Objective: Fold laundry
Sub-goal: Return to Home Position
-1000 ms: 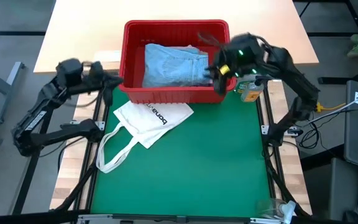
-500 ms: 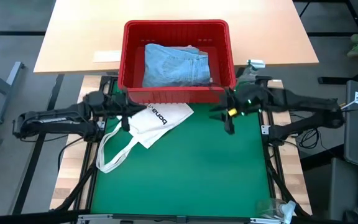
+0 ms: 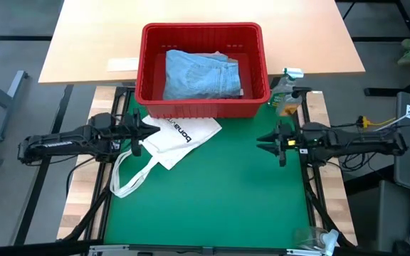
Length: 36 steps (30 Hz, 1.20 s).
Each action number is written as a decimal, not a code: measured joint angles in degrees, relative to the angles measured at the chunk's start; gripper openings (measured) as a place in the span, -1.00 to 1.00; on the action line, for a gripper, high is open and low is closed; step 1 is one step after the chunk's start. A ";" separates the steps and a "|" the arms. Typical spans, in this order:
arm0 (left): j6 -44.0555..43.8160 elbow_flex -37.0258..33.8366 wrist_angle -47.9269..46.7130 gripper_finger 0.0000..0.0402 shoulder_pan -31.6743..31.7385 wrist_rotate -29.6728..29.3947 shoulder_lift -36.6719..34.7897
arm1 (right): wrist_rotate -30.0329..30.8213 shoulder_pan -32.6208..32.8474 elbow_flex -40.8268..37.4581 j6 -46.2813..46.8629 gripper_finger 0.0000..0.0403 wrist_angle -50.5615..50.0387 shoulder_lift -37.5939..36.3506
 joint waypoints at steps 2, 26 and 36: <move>0.10 -0.01 -3.45 -1.00 0.00 0.02 -2.80 | -0.04 0.00 -2.52 0.09 -0.37 1.45 -3.60; -4.36 -10.80 -5.79 -1.00 -0.02 0.59 -11.31 | -0.32 0.00 -10.33 2.52 -0.37 -18.74 -23.17; -4.25 -10.82 -5.79 -1.00 -0.02 0.12 -11.69 | -0.32 -0.01 -10.33 2.57 -0.37 -23.15 -23.19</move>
